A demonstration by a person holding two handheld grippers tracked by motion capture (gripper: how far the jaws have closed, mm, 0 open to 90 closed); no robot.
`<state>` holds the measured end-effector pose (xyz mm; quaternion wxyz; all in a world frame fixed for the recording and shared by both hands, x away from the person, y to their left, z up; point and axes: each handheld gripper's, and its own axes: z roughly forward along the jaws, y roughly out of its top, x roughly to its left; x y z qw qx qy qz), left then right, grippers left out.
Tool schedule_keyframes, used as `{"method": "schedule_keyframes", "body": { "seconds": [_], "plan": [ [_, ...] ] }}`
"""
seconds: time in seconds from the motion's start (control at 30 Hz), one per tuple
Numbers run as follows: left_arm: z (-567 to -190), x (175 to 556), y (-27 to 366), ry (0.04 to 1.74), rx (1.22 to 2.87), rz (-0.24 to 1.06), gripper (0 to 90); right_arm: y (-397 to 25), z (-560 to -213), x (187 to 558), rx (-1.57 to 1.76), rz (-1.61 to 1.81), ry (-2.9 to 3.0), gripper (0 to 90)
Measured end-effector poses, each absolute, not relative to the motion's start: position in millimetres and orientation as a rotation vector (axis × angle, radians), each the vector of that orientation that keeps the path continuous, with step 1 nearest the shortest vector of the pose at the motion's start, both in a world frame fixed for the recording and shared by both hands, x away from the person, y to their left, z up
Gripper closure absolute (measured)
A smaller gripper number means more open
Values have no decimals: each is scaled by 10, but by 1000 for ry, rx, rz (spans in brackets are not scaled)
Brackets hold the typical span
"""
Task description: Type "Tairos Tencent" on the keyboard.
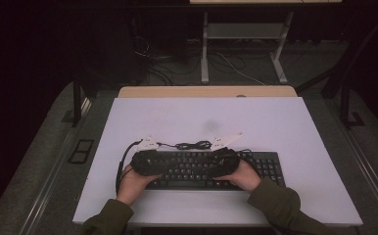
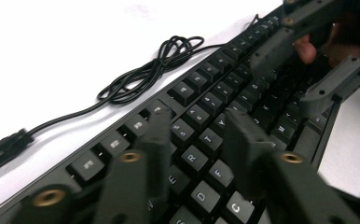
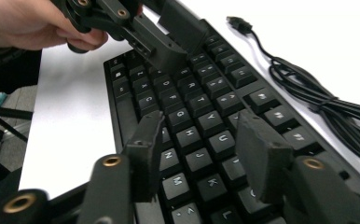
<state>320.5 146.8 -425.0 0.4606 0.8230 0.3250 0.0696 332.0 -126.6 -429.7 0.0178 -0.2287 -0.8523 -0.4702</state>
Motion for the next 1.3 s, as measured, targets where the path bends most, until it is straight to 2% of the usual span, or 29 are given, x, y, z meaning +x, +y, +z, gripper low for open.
{"method": "schedule_keyframes", "body": {
  "seconds": [0.2, 0.3, 0.5, 0.87, 1.17, 1.3],
  "plan": [
    [-4270, 3228, 1382, 773, 2058, 155, 827, -1348, -4282, 3363, -738, -1499, -2633, 376],
    [-4285, 3241, 1339, 763, 2078, 150, 891, -1380, -4279, 3372, -749, -1504, -2635, 324],
    [-4308, 3262, 1259, 753, 2103, 145, 892, -1448, -4278, 3393, -779, -1527, -2632, 283],
    [-4355, 3312, 1161, 736, 2181, 136, 893, -1544, -4258, 3378, -810, -1554, -2620, 280],
    [-4300, 3292, 1221, 742, 2131, 130, 892, -1578, -4245, 3379, -823, -1576, -2617, 259],
    [-4264, 3252, 1271, 737, 2102, 127, 817, -1635, -4234, 3362, -843, -1591, -2623, 238]
  ]
}}
